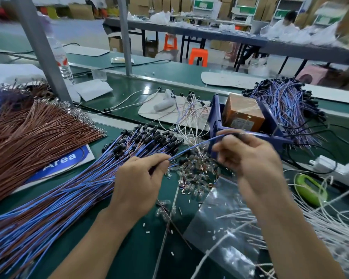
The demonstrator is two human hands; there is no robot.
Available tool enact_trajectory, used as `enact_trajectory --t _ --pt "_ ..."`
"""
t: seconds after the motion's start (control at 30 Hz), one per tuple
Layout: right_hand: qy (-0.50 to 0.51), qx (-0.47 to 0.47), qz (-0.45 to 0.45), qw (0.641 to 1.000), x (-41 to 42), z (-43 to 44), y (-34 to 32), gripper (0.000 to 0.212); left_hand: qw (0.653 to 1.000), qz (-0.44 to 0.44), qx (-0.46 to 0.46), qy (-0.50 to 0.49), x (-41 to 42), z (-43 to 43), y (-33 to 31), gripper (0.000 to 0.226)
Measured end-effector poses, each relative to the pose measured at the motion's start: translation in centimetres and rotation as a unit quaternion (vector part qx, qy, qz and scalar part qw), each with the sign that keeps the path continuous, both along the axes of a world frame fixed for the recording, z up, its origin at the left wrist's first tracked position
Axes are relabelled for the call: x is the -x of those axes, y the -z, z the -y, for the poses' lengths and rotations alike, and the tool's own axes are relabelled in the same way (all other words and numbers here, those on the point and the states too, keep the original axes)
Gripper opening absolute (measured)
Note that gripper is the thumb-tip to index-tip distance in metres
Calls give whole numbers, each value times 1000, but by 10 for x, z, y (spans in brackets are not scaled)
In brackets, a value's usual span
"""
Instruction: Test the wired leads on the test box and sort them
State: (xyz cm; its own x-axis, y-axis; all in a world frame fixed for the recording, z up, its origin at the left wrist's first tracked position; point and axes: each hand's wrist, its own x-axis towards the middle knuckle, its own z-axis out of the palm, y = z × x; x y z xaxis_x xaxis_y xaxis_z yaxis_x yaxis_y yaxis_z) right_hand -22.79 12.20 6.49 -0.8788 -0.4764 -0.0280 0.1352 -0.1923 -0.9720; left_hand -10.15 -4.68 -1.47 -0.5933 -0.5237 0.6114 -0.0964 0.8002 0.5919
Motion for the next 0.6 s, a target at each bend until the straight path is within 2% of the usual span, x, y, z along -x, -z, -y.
enact_trajectory --t 0.13,0.23,0.3,0.37,0.47,0.53,0.6 --pt "117 145 53 981 12 -36 -18 16 999 37 -10 -9 3 1 6 12" --pt "103 249 91 959 19 -51 -31 31 999 46 -21 -18 4 0 5 12" --pt "105 254 94 957 22 -58 -38 35 998 59 -29 -19 5 -3 4 12" --pt "153 182 48 970 23 -65 -41 31 995 58 -80 -5 6 -5 5 12" --pt "229 29 -80 970 30 -76 -37 27 980 35 -192 37 6 -4 3 23" --pt "215 -95 -167 957 34 -82 -32 27 966 31 -250 61 7 -2 -1 26" --pt "149 -199 -239 939 35 -87 -24 17 946 25 -311 88 7 2 -5 27"
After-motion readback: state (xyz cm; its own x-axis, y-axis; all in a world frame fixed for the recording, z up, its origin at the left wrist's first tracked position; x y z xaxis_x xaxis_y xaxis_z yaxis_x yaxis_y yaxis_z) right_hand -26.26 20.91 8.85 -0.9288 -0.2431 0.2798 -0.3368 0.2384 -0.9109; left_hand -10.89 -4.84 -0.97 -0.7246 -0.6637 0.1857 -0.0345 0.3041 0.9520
